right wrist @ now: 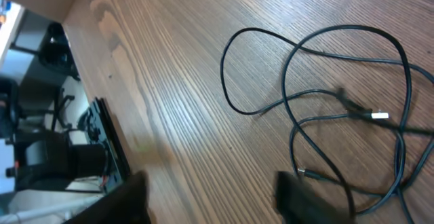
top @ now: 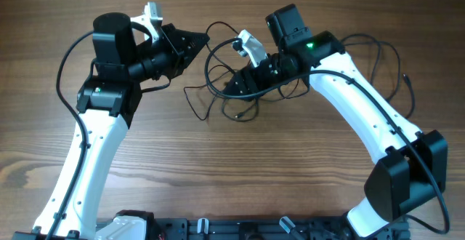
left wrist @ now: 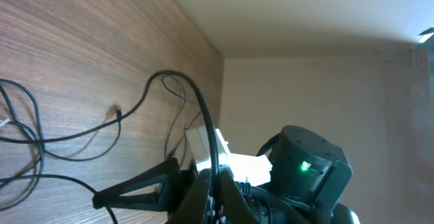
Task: Untangle cables
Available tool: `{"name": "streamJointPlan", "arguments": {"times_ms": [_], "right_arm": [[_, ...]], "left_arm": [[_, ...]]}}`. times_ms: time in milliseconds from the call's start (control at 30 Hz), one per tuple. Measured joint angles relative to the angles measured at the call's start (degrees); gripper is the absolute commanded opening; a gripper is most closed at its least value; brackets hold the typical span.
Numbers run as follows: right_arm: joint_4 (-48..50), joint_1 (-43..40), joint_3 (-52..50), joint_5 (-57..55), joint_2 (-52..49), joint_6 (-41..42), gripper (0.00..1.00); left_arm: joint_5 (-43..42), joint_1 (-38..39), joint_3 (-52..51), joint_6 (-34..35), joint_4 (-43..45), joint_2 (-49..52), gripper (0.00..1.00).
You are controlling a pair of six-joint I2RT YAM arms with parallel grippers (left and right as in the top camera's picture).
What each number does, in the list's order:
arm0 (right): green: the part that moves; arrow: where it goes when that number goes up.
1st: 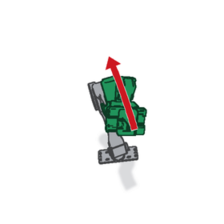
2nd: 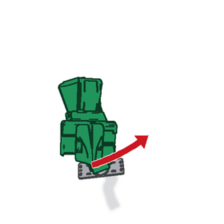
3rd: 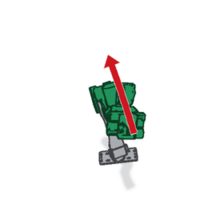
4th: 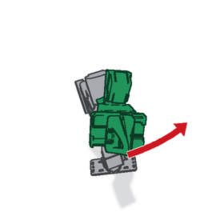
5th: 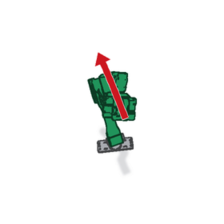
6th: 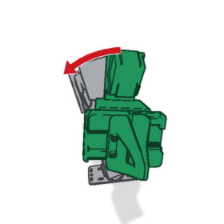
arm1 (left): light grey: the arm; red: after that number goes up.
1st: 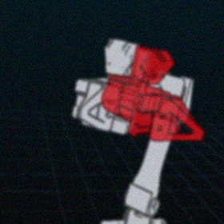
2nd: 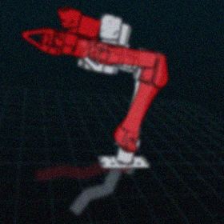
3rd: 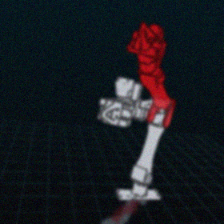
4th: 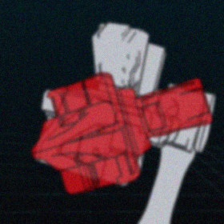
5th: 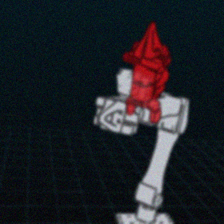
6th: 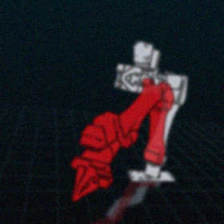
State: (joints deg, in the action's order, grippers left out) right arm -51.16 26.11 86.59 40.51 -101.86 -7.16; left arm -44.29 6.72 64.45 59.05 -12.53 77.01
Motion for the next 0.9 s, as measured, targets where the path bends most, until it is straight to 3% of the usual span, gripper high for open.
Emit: {"name": "streamJointPlan", "arguments": {"times_ms": [133,333,367,633,900], "right_arm": [[-0.07,0.0,0.0,-4.96,0.0,3.32,0.04],[-1.36,-0.02,0.0,-16.92,-0.09,10.19,0.04],[-1.51,-0.02,0.0,-18.67,-0.13,10.73,0.04],[-4.2,-0.57,0.07,-33.83,-0.13,16.61,0.04],[-10.38,-9.81,7.61,-47.08,4.2,19.54,0.04]], "left_arm": [[-0.04,0.0,0.0,0.44,-0.04,0.0,0.06],[0.11,0.0,0.07,-2.8,-4.42,-0.11,0.63],[0.66,0.0,0.04,-4.09,-6.62,-0.11,0.67],[11.63,0.02,0.0,-15.61,-27.36,-0.11,0.68],[23.32,0.0,0.0,-21.42,-35.5,-0.11,0.69]]}}
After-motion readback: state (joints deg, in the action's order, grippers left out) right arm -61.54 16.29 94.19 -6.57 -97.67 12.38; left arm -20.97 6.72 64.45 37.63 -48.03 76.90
